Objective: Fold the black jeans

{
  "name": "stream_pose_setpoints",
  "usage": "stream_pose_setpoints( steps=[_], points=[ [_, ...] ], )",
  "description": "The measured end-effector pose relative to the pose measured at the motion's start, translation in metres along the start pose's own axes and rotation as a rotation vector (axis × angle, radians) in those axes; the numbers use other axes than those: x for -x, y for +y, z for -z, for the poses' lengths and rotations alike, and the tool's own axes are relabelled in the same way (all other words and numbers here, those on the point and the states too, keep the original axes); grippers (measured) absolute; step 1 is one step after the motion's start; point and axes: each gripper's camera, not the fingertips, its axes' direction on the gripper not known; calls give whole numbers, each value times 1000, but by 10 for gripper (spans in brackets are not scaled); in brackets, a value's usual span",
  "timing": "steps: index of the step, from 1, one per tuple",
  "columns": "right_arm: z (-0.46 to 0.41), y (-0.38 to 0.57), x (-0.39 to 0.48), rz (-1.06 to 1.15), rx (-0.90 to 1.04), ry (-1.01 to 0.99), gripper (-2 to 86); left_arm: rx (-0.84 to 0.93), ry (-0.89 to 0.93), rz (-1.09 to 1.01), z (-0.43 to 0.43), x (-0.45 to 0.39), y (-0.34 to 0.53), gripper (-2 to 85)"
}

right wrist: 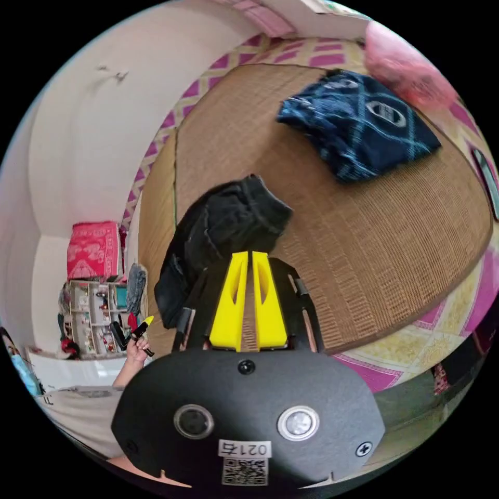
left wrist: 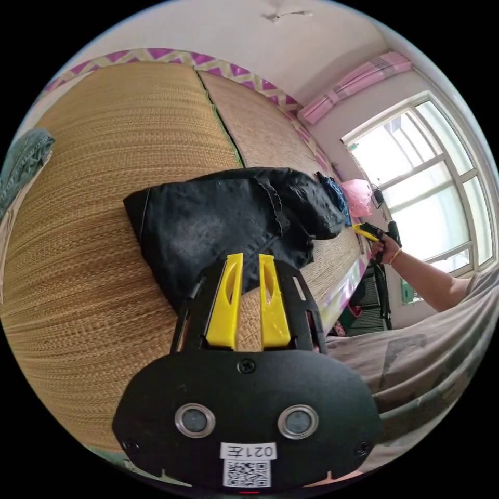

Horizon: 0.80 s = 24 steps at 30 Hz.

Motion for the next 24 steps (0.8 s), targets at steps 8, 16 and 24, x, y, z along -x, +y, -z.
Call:
stream_pose_setpoints(
  steps=[8, 16, 24],
  points=[
    [-22, -14, -26, 60, 112, -133, 58, 65, -154, -155, -49, -44, -35, 84],
    [-70, 2, -79, -331, -54, -345, 91, 84, -198, 16, -74, -8, -32, 48],
    [-69, -36, -57, -251, -56, -446, 27, 177, -209, 4, -77, -14, -58, 55]
  ],
)
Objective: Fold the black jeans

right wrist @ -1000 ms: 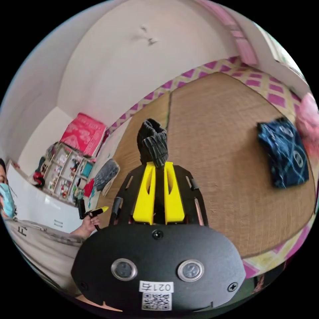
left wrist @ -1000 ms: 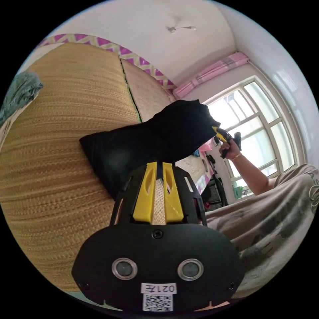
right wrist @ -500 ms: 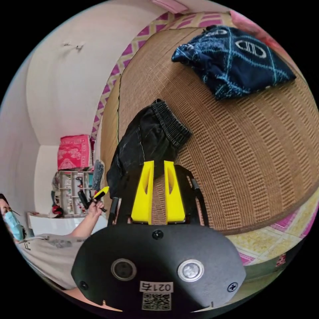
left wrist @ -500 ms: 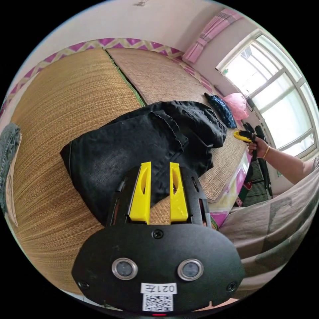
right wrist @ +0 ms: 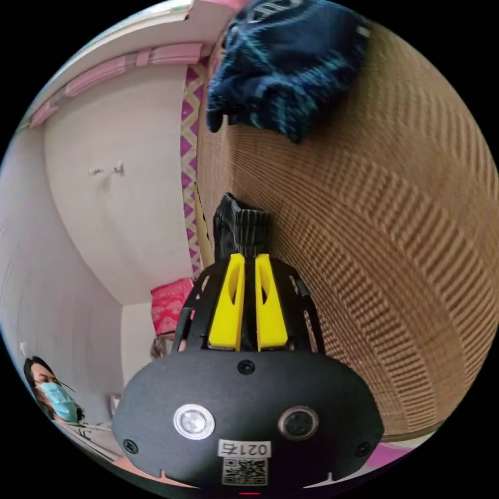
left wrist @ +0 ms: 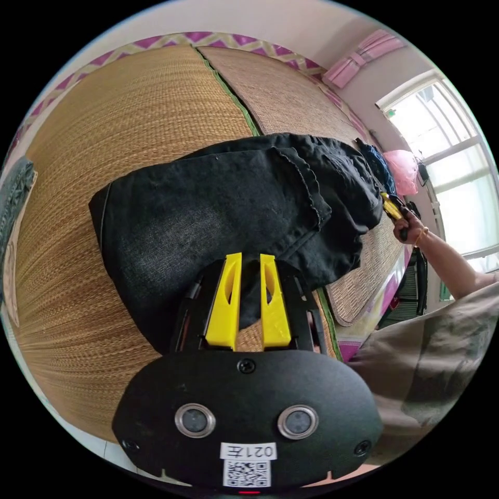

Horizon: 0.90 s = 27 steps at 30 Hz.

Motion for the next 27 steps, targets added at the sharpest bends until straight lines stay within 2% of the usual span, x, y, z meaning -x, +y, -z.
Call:
stream_pose_setpoints(
  steps=[3, 6, 8, 11, 14, 18, 22, 25, 27],
  points=[
    [17, -14, 47, 145, 62, 140, 16, 10, 46, -43, -11, -13, -9, 43],
    [45, -15, 75, 213, 33, 232, 12, 62, 129, -119, -36, -43, -23, 34],
    [58, -13, 84, 247, 32, 314, 11, 93, 134, -168, -47, -62, -31, 26],
    [51, -1, 93, 324, 136, 520, 12, 114, 104, -150, -46, -66, -40, 7],
    [35, 29, 110, 459, 193, 666, 16, -6, 122, -86, -16, -59, -36, -3],
    [11, 88, 150, 680, 159, 873, 22, -34, 40, -285, 10, -108, -38, 22],
    [5, 150, 195, 889, 21, 1037, 33, -26, 34, -453, 0, -159, -47, 46],
    [4, 182, 220, 997, -21, 1082, 69, -60, 37, -501, -9, -188, -58, 41],
    [9, 200, 231, 1065, -62, 1018, 69, -92, 42, -512, -13, -203, -64, 42]
  ],
)
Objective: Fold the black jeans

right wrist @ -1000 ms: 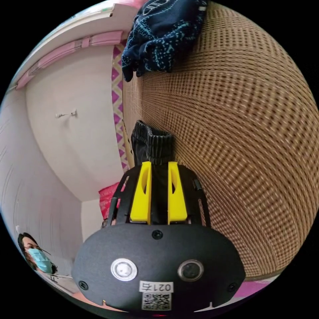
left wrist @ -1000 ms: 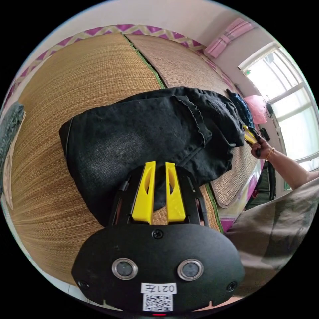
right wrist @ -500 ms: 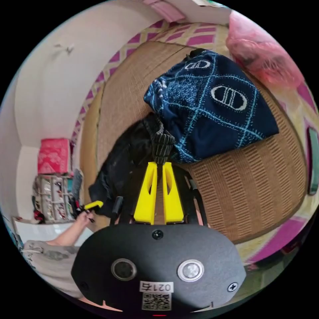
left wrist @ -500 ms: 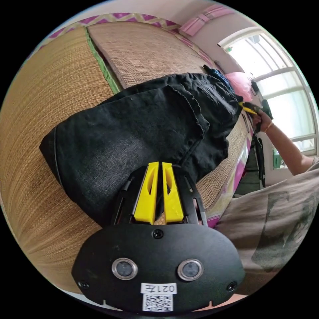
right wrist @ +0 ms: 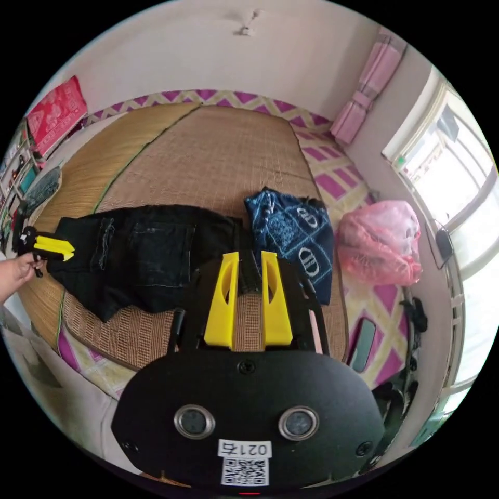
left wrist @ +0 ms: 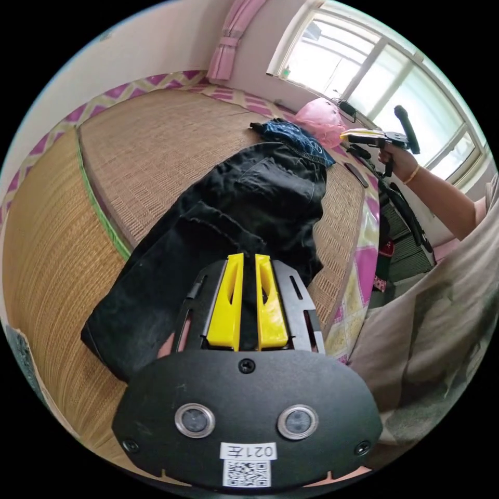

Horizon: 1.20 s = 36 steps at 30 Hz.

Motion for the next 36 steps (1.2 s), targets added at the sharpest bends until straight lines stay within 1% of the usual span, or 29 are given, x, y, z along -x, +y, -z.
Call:
stream_pose_setpoints(
  steps=[3, 4, 5, 7, 8, 9, 11, 13, 15, 16, 17, 18, 20, 25, 26, 29, 30, 31, 32, 34, 36],
  points=[
    [25, 9, 5, -50, -100, -80, 48, 5, 18, -13, -8, -10, -11, 43],
    [29, 12, 5, -85, -97, -97, 46, 8, 23, -6, -10, -11, -13, 43],
    [30, 14, 6, -96, -88, -106, 44, 27, 20, 47, -15, -10, -18, 39],
    [34, 23, 18, -94, -47, -80, 21, 110, -22, 129, -27, -7, -27, 14],
    [35, 26, 22, -79, -45, -71, 11, 170, -58, 147, -34, -9, -32, 1],
    [38, 32, 31, -52, -58, -54, 5, 182, -83, 134, -36, -13, -34, -4],
    [44, 42, 42, -39, -73, -33, 0, 126, -104, 133, -31, -17, -33, -7],
    [54, 56, 52, -41, -130, -46, -3, 67, -73, 140, -26, -18, -30, -7],
    [64, 67, 61, -50, -174, -27, -5, 26, 13, 158, -26, -15, -23, -4],
    [69, 73, 68, -40, -187, -9, -6, 15, 31, 158, -26, -15, -21, -3],
    [71, 76, 72, -32, -188, -1, -6, -12, 9, 177, -25, -17, -16, 3],
    [74, 81, 81, -13, -183, 16, -7, -14, -49, 190, -25, -19, -14, 13],
    [75, 87, 92, 13, -149, 22, -7, 14, -106, 195, -31, -22, -15, 35],
    [78, 106, 110, -4, -107, -12, -3, 57, -152, 183, -48, -37, -18, 43],
    [78, 109, 112, -1, -102, -16, -2, 53, -140, 165, -49, -46, -19, 46],
    [80, 119, 117, 1, -74, -21, 11, 73, -184, 65, -56, -80, -21, 68],
    [79, 123, 118, -6, -55, -27, 30, 101, -214, 48, -64, -90, -22, 99],
    [76, 126, 120, -6, -19, -33, 60, 116, -230, 45, -68, -94, -22, 115],
    [74, 127, 121, -4, -2, -33, 69, 124, -267, 55, -75, -98, -20, 128],
    [70, 132, 125, -12, 45, -32, 94, 147, -307, 86, -86, -98, -20, 135],
    [70, 136, 129, -14, 63, -37, 102, 162, -382, 76, -100, -101, -18, 122]
  ],
)
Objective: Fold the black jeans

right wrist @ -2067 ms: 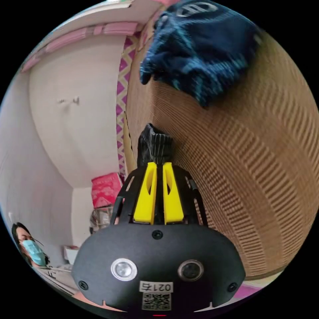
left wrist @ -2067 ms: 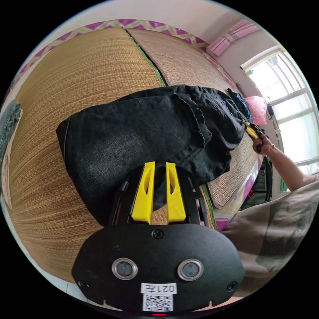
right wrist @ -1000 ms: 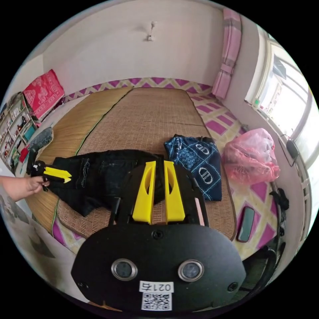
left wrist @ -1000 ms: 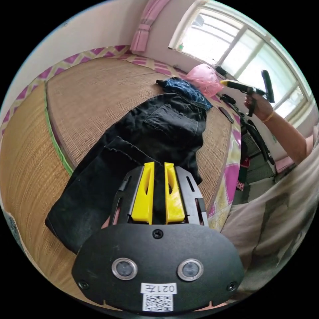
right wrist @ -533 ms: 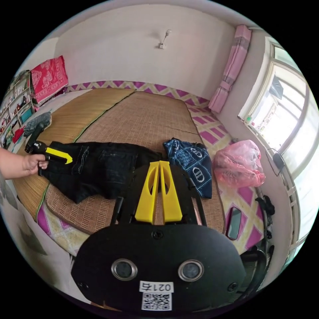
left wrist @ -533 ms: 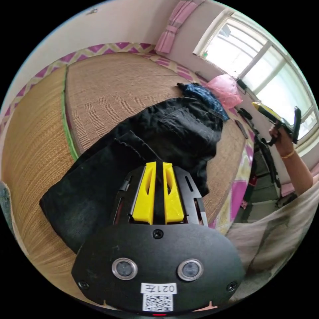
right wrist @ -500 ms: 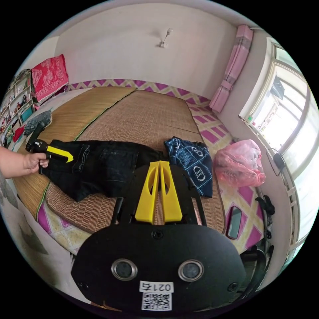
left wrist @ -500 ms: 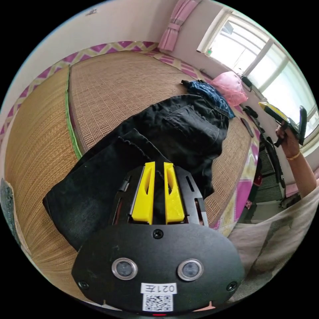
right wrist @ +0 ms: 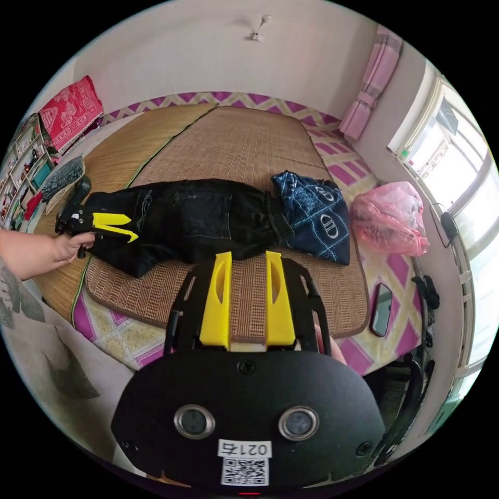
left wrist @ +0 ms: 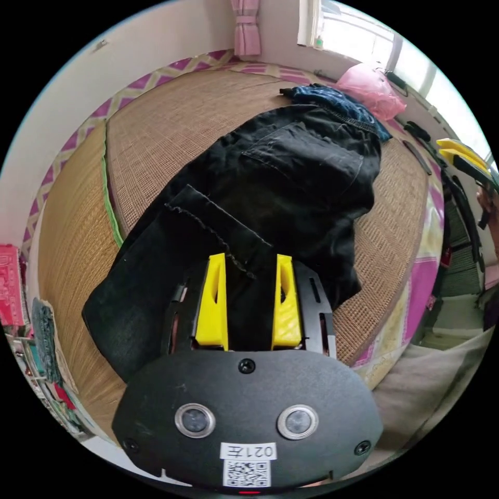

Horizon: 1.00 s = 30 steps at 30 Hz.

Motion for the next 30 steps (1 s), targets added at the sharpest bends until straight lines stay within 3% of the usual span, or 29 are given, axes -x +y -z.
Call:
stream_pose_setpoints(
  steps=[7, 13, 16, 20, 27, 30],
  points=[
    [13, 6, 33, 104, -12, 39, 61, -86, 2, 56, 7, 6, 21, 63],
    [11, -4, 61, 124, 30, 23, 4, -289, 106, 178, 71, 54, 64, 41],
    [4, -15, 90, 173, 60, 133, -7, -411, 180, 359, 119, 114, 114, 40],
    [8, -31, 128, 246, 27, 186, -9, -489, 128, 608, 172, 208, 221, 41],
    [9, -71, 183, 231, 23, 120, -7, -336, -62, 1008, 161, 352, 429, 38],
    [12, -84, 200, 216, 18, 110, -9, -200, 87, 1184, 115, 399, 509, 18]
  ],
)
